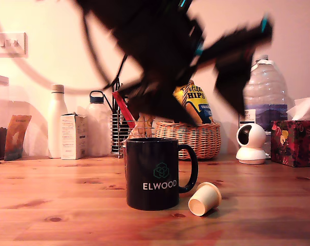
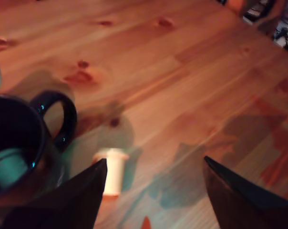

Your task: Pick up the coffee capsules from the table one by one and drop them inside the nearest coffee cup

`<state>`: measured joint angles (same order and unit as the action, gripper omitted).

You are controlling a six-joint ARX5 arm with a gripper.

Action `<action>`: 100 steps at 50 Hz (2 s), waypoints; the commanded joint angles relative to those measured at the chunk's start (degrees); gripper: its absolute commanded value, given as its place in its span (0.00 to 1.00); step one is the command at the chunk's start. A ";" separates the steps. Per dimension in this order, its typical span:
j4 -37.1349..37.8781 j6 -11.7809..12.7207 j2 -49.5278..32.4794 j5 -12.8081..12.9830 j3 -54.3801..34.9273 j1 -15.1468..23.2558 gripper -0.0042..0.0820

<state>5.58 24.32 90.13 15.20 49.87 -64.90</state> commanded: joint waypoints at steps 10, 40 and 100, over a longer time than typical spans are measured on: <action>2.64 1.31 3.26 0.17 -0.61 -0.72 0.71; 2.97 1.77 4.07 -5.25 -0.61 1.64 0.71; -21.11 1.20 17.05 -11.50 17.73 6.21 0.71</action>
<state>-14.87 25.56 105.49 3.86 67.00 -59.07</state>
